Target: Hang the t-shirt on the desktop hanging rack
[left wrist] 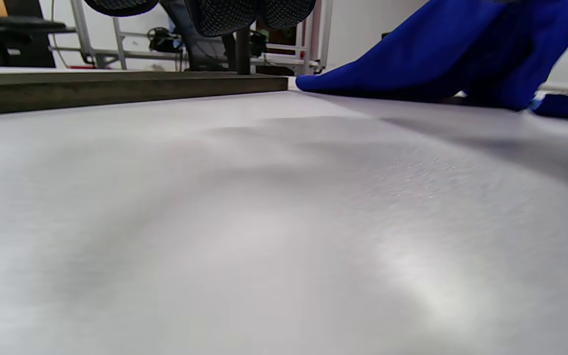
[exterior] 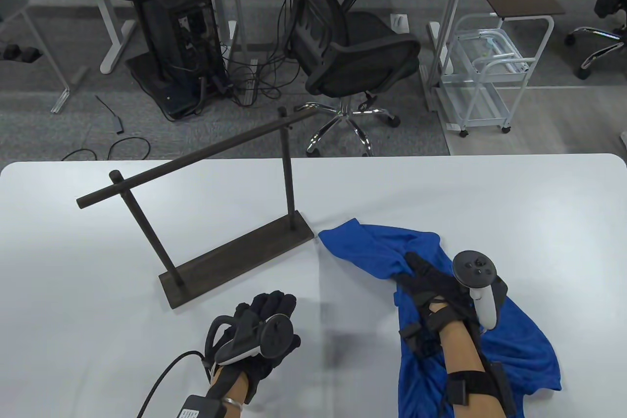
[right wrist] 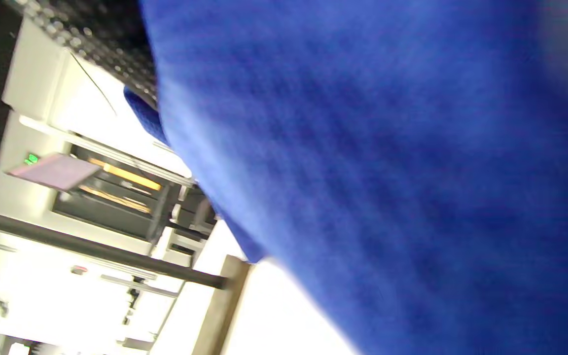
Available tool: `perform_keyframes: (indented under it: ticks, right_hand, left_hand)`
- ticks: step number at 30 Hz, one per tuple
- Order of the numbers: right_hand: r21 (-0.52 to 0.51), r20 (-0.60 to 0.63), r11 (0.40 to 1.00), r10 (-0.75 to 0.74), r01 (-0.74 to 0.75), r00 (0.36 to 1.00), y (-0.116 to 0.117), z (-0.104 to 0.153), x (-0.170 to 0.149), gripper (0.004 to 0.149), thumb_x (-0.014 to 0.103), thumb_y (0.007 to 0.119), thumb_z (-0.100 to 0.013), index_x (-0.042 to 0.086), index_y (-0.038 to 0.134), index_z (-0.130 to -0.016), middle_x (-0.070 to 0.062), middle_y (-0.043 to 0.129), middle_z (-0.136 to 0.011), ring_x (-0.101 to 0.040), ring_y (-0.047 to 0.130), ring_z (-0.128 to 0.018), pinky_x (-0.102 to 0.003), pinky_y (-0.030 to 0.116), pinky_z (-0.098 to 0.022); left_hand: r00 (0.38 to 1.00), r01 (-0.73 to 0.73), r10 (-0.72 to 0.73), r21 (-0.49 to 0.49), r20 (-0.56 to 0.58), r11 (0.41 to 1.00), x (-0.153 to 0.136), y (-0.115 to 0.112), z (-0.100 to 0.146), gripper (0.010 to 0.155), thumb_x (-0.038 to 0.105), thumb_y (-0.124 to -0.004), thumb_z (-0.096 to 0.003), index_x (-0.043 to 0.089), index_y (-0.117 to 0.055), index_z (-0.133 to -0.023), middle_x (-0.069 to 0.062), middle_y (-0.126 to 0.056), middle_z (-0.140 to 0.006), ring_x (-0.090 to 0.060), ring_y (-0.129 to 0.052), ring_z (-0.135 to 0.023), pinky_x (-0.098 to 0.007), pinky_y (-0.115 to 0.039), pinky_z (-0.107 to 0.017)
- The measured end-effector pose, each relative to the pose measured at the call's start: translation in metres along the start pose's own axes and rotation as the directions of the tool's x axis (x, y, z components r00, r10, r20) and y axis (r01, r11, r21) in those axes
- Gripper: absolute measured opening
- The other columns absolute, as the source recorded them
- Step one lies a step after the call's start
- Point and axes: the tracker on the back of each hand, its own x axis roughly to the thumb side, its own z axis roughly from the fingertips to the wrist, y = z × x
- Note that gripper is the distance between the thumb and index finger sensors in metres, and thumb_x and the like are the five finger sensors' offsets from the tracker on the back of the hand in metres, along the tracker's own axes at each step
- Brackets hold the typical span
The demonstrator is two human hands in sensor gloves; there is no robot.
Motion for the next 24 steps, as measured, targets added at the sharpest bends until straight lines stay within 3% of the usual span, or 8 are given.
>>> perform_keyframes:
  ticks: [4, 7, 13, 21, 24]
  right_hand:
    - [0.008, 0.076, 0.996, -0.086, 0.086, 0.993, 0.005, 0.005, 0.016, 0.062, 0.03, 0.084, -0.04, 0.012, 0.06, -0.093, -0.019, 0.082, -0.071, -0.028, 0.096, -0.03, -0.04, 0.084, -0.019]
    - [0.003, 0.143, 0.988, -0.151, 0.152, 0.978, 0.01, 0.007, 0.029, 0.061, 0.03, 0.084, -0.04, 0.012, 0.06, -0.093, -0.019, 0.082, -0.071, -0.028, 0.096, -0.03, -0.04, 0.084, -0.019]
    - [0.036, 0.271, 0.96, -0.278, 0.279, 0.921, 0.022, 0.016, 0.053, 0.059, 0.03, 0.079, -0.043, 0.011, 0.056, -0.094, -0.02, 0.079, -0.074, -0.028, 0.095, -0.032, -0.04, 0.083, -0.02]
    - [0.061, 0.455, 0.972, -0.231, 0.229, 0.86, 0.031, 0.034, 0.087, 0.059, 0.03, 0.076, -0.044, 0.013, 0.054, -0.096, -0.02, 0.077, -0.077, -0.028, 0.094, -0.034, -0.04, 0.082, -0.022]
    - [0.074, 0.502, 0.979, -0.2, 0.189, 0.841, 0.036, 0.042, 0.099, 0.059, 0.03, 0.076, -0.045, 0.013, 0.053, -0.096, -0.02, 0.076, -0.079, -0.029, 0.094, -0.035, -0.04, 0.082, -0.022]
  left_hand:
    - [0.991, -0.136, 0.136, 0.004, 0.003, 0.991, 0.003, 0.001, -0.002, 0.081, 0.061, -0.052, -0.0444, 0.018, -0.031, -0.11, -0.016, -0.045, -0.114, -0.043, -0.06, -0.102, -0.067, -0.056, -0.068]
    - [0.929, -0.37, 0.37, -0.005, 0.023, 0.929, 0.005, -0.002, -0.006, 0.08, 0.06, -0.053, -0.0449, 0.017, -0.032, -0.11, -0.018, -0.045, -0.114, -0.045, -0.06, -0.101, -0.068, -0.055, -0.067]
    - [0.83, -0.554, 0.547, 0.047, 0.106, 0.831, 0.013, 0.003, -0.008, 0.08, 0.061, -0.053, -0.0449, 0.017, -0.036, -0.11, -0.017, -0.051, -0.112, -0.044, -0.066, -0.099, -0.066, -0.059, -0.066]
    - [0.56, -0.82, 0.791, 0.025, 0.246, 0.572, 0.029, 0.024, 0.0, 0.084, 0.067, -0.052, -0.0447, 0.02, -0.031, -0.112, -0.015, -0.047, -0.115, -0.043, -0.063, -0.102, -0.066, -0.058, -0.068]
    - [0.44, -0.885, 0.858, -0.032, 0.264, 0.464, 0.031, 0.025, -0.002, 0.09, 0.072, -0.05, -0.0437, 0.021, -0.024, -0.113, -0.014, -0.042, -0.117, -0.042, -0.06, -0.104, -0.065, -0.057, -0.07]
